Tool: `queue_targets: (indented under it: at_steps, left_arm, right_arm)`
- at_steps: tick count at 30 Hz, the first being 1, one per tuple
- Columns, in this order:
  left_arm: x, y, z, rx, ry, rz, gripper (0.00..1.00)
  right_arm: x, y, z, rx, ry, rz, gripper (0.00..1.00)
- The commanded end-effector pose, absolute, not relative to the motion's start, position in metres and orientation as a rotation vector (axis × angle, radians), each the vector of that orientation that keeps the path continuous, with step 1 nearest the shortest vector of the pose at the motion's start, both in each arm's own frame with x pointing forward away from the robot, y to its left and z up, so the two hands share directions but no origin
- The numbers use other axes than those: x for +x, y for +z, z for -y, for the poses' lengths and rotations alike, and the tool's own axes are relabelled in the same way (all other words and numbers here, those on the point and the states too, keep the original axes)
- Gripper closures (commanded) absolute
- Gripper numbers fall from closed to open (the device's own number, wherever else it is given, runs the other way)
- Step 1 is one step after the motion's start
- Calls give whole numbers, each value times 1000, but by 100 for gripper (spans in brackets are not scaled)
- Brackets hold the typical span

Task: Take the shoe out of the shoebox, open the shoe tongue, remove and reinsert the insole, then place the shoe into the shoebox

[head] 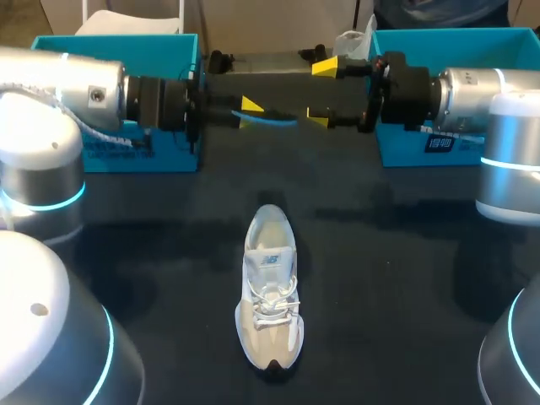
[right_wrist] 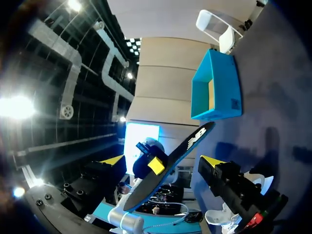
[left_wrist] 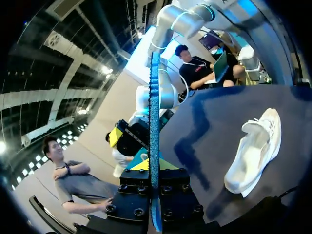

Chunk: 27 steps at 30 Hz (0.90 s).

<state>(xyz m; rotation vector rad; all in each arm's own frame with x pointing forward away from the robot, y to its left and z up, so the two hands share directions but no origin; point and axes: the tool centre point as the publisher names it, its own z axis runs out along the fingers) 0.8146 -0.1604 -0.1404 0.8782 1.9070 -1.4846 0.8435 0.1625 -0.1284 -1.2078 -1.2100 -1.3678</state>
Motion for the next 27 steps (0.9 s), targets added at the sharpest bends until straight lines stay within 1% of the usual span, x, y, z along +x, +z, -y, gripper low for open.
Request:
queue_targets:
  at_steps: [1, 6, 9, 20, 27]
  left_arm:
    - [816, -135, 157, 853, -1547, -2104, 100]
    - [817, -135, 146, 515, -1949, -2428, 100]
    - [816, -148, 140, 305, -2337, -2579, 100]
    - [816, -148, 140, 305, -2337, -2579, 100]
    - [809, -142, 135, -265, -2331, -2719, 100]
  right_arm:
    - [843, -128, -163, -1211, -1367, 1212, 0]
    - [843, -128, -163, -1211, -1367, 1212, 0]
    - [843, -128, -163, -1211, -1367, 1212, 0]
    - [843, -128, -163, -1211, -1367, 1212, 0]
    - [843, -128, -163, -1211, -1367, 1212, 0]
